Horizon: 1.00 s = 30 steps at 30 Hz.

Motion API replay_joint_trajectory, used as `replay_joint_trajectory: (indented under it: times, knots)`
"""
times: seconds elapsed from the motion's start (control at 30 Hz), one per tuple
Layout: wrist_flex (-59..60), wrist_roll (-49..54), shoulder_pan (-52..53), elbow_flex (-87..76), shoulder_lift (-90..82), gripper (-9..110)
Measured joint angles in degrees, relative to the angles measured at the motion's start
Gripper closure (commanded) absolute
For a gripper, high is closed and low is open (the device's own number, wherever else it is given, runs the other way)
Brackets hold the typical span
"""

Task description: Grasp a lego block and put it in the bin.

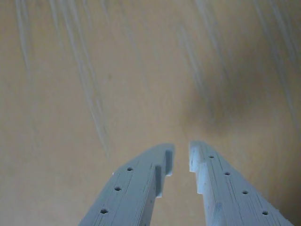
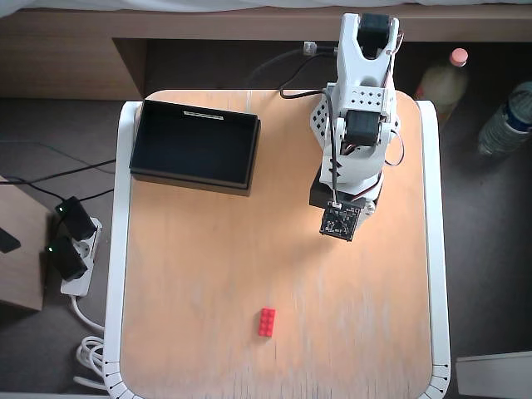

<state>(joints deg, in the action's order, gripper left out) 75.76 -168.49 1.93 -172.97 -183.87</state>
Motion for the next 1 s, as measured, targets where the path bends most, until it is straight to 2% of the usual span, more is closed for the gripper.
replay_joint_trajectory:
  times: [0.6, 1.0]
  knots:
    - [0.0, 0.0, 0.0, 0.0, 0.0, 100]
    - [-0.1, -8.1, 0.0, 0.0, 0.0, 101]
